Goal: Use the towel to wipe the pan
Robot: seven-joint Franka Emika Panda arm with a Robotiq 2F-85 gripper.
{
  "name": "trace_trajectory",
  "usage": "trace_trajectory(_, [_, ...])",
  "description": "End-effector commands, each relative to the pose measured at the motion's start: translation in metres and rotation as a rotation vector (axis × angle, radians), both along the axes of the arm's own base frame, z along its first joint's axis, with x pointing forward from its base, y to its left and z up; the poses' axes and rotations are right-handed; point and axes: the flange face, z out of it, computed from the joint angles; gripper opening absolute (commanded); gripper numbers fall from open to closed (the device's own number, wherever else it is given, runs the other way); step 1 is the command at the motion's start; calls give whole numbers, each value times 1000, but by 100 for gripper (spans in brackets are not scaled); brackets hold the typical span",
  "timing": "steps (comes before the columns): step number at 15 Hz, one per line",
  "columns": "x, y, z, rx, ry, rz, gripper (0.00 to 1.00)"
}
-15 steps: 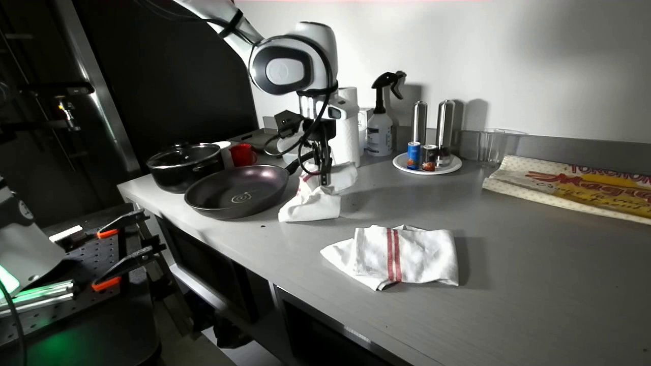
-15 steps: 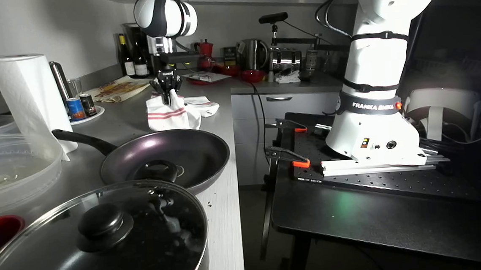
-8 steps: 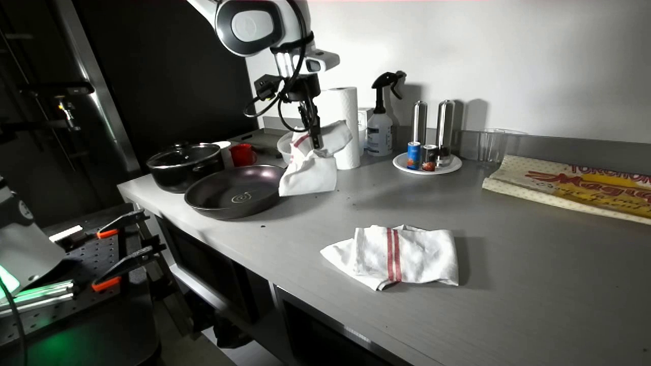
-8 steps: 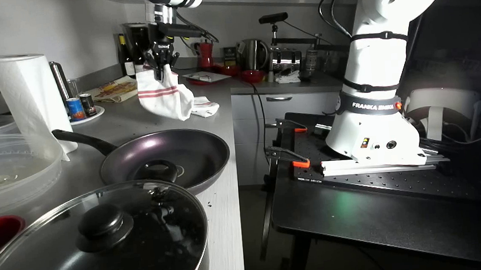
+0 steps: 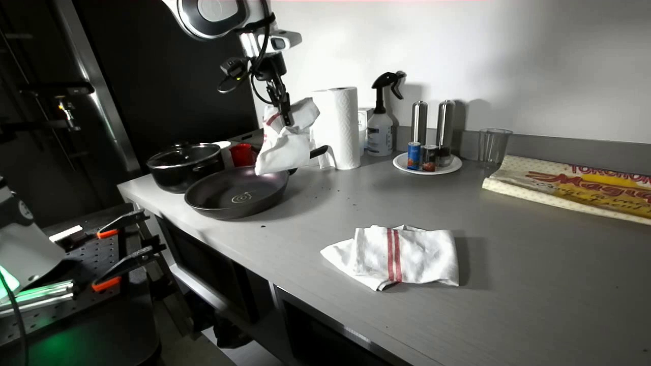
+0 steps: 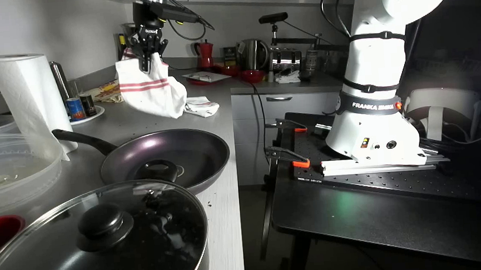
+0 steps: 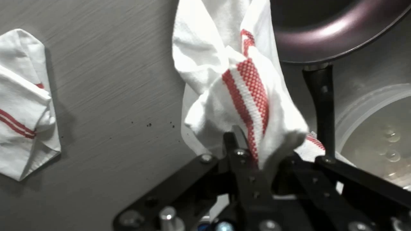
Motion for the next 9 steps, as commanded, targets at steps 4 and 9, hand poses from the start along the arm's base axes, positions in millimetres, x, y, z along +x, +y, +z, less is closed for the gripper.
trace_trajectory(4, [-24, 65, -14, -13, 34, 102, 3])
trace_trajectory(9, [-35, 95, -48, -17, 108, 155, 3])
